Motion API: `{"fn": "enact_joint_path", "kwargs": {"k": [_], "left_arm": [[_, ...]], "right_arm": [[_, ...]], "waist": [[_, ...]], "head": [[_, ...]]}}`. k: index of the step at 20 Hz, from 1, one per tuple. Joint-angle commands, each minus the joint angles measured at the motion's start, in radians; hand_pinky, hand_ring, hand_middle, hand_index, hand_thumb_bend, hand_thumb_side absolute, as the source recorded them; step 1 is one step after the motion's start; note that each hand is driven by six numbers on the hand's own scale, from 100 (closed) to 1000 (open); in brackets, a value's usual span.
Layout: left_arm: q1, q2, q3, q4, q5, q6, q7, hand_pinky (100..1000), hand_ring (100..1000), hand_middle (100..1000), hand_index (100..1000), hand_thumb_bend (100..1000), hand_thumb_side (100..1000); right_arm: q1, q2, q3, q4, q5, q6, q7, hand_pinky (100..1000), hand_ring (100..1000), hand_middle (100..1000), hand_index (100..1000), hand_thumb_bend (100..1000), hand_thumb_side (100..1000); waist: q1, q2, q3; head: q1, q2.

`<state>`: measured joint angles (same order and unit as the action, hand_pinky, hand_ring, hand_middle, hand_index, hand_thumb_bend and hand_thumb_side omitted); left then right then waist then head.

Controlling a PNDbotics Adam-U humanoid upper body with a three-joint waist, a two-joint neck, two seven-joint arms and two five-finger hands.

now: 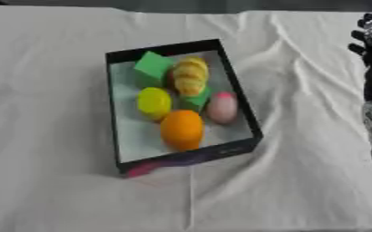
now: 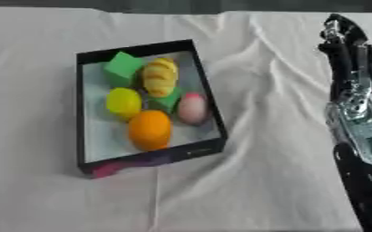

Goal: Pick up objects on the table and place them in the box.

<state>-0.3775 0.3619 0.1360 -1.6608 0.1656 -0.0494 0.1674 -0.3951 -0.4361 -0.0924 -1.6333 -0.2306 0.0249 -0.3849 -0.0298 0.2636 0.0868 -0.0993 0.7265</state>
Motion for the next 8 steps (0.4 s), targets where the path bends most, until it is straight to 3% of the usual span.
{"fn": "enact_joint_path", "kwargs": {"k": [1,8], "left_arm": [[0.000,0.029,-0.019,-0.005,0.060,-0.027,0.059,744,756,813,886,163,828],[0.020,0.044,-0.056,-0.037,0.146,-0.042,0.184,737,740,803,878,170,831]], "right_arm": [[-0.015,-0.015,-0.007,-0.012,0.012,-0.006,0.005,821,855,806,822,100,637],[-0.016,-0.006,-0.013,-0.013,0.022,-0.013,0.001,817,846,802,822,100,640]], "waist": [[0.001,-0.008,-0.002],[0.006,-0.009,-0.004]], "head": [[0.006,-0.011],[-0.027,0.002]]}}
